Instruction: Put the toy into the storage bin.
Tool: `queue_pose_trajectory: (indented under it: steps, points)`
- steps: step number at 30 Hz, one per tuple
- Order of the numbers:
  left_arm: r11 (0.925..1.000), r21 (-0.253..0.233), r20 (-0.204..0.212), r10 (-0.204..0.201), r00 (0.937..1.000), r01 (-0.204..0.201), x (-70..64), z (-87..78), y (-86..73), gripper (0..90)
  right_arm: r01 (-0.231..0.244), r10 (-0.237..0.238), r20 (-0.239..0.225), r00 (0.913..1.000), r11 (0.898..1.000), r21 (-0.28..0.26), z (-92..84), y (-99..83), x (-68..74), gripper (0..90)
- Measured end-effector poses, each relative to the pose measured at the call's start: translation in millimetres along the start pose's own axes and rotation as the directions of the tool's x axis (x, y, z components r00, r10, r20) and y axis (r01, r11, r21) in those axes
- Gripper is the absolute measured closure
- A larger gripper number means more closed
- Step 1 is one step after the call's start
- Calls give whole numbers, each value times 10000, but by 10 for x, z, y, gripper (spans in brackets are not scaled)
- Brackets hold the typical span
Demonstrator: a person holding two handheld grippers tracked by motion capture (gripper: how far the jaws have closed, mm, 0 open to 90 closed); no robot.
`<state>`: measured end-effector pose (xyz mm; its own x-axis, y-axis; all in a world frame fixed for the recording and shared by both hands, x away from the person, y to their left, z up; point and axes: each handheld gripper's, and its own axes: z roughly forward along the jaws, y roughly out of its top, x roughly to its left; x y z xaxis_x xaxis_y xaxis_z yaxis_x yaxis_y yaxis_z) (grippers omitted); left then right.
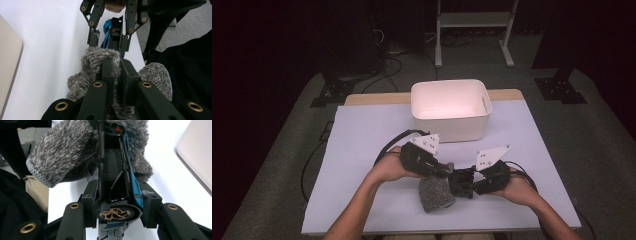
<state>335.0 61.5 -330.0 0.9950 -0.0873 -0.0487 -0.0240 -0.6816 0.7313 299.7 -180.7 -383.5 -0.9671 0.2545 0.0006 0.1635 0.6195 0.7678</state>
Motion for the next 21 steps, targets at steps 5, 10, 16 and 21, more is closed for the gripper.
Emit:
queue_pose_trajectory:
  steps: [5,10,16,21]
  points:
    - [9994,-280,91,-223,9997,226,16,-2,-22,833,269,-265,107,9996,9989,-386,6,3,25,574]
    - [9995,-130,-149,-293,9995,291,16,-97,-45,835,257,-257,14,9997,9971,-710,83,73,8,586]
    - [9992,-284,-232,-281,9993,275,-11,-232,-66,835,267,-280,-116,9995,9941,-1053,240,183,15,588]
    - [9995,0,-456,-315,9985,316,-39,-292,-81,834,469,-531,-332,9980,9853,-1641,358,352,26,646]
